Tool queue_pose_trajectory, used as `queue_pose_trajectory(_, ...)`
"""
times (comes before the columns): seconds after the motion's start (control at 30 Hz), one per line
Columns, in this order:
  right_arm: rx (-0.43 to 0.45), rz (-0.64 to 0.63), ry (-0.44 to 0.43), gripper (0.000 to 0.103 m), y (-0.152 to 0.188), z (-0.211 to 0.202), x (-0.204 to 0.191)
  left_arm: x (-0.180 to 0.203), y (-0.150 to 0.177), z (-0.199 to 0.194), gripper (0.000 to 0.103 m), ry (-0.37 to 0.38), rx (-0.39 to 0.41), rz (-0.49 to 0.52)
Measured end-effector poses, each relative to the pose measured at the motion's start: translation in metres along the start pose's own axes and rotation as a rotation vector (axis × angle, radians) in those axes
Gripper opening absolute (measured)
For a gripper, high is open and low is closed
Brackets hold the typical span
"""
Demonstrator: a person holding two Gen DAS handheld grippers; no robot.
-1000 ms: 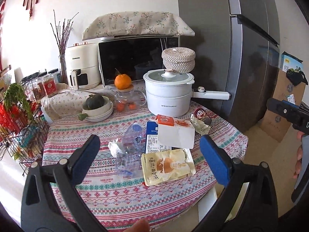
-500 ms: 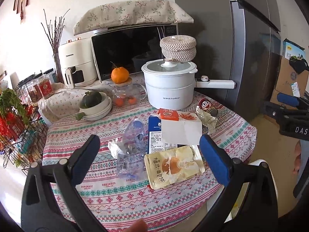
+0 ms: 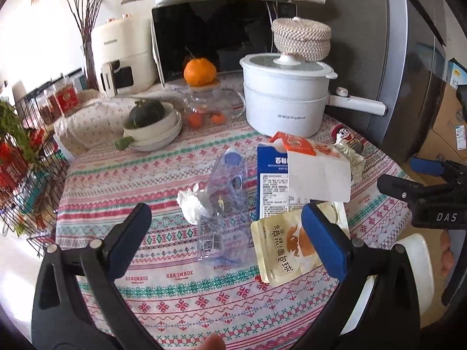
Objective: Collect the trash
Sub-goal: 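Move both tools back over the table, then grasp the clear plastic bottle with the left gripper while the right gripper grasps the beige bread bag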
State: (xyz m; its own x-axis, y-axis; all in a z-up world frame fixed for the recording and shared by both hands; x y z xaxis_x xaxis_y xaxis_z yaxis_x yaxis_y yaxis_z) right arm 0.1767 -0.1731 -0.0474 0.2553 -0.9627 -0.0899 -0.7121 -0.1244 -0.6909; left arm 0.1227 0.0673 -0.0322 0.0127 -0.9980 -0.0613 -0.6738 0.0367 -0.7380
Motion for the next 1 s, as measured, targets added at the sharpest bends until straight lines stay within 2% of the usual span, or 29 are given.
queue_pose_trajectory(0.17,-0.030,-0.023,0.008,0.103,0.001,0.014,-0.006,-0.017,0.010,0.037,0.091,0.021,-0.122,-0.084)
queue_pose_trajectory(0.4,-0.057,-0.013,0.013,0.103,0.003,0.025,-0.001,-0.017,0.017,0.063,0.076,0.030,-0.196,-0.115)
queue_pose_trajectory(0.47,-0.069,-0.011,0.021,0.103,0.005,0.029,0.002,-0.021,0.018,0.072,0.074,0.024,-0.215,-0.118)
queue_pose_trajectory(0.63,-0.102,0.006,0.022,0.103,0.011,0.040,0.008,-0.034,0.022,0.097,0.061,0.030,-0.275,-0.143)
queue_pose_trajectory(0.83,-0.189,-0.006,0.000,0.103,0.023,0.061,0.010,-0.046,0.026,0.114,0.059,0.094,-0.333,-0.226)
queue_pose_trajectory(1.0,-0.260,-0.021,-0.051,0.103,0.033,0.080,0.005,-0.041,0.026,0.118,0.059,0.131,-0.349,-0.233)
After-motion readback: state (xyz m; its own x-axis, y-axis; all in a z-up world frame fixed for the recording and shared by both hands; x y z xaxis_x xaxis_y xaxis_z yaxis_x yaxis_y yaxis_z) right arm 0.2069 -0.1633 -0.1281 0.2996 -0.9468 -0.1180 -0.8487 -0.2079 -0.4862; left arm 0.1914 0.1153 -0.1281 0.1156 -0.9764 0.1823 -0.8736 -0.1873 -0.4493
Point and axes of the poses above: each gripper's, at about its wrist camera, not at the fingertips, and z roughly the way its jaws point, x to its right, y to its underside, the point moved 1 cm from there along z, roughly the way its jaws point, and after that the axes turned 1 degree about z, right-handed, at the moved point
